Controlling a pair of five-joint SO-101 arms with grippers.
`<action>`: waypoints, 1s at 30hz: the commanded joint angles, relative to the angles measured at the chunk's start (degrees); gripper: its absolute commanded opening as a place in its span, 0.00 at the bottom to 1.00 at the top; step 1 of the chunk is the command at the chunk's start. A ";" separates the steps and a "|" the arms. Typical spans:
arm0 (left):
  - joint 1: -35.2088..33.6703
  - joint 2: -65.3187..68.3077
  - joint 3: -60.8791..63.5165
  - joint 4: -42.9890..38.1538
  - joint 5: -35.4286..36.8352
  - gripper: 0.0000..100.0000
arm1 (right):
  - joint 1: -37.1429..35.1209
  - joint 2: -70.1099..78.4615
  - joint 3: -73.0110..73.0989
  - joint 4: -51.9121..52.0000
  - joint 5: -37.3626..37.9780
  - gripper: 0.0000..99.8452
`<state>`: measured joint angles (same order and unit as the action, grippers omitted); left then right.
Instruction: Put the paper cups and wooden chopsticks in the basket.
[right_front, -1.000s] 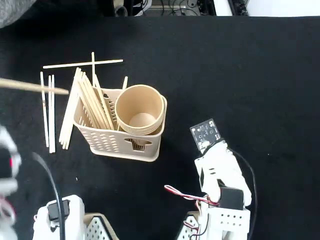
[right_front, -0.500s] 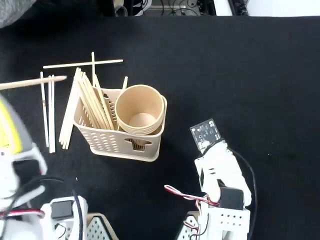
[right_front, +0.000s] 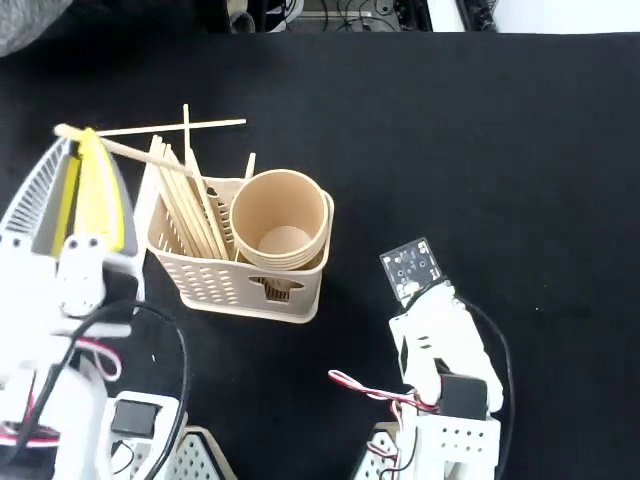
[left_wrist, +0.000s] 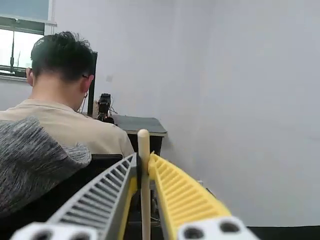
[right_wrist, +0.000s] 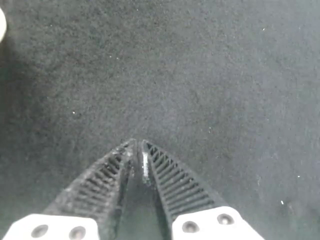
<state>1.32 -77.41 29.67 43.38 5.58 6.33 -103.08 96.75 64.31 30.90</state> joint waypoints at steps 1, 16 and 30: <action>0.40 3.34 -8.48 4.04 0.09 0.03 | 0.70 -4.00 -0.13 0.09 0.44 0.01; 0.48 18.73 -19.38 20.31 0.09 0.03 | 0.70 -4.00 -0.13 0.26 0.44 0.01; 0.48 19.25 -7.52 19.34 0.09 0.10 | 0.70 -4.00 -0.13 0.26 0.44 0.01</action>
<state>1.32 -58.24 22.29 61.14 5.49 6.33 -103.08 96.75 64.31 30.90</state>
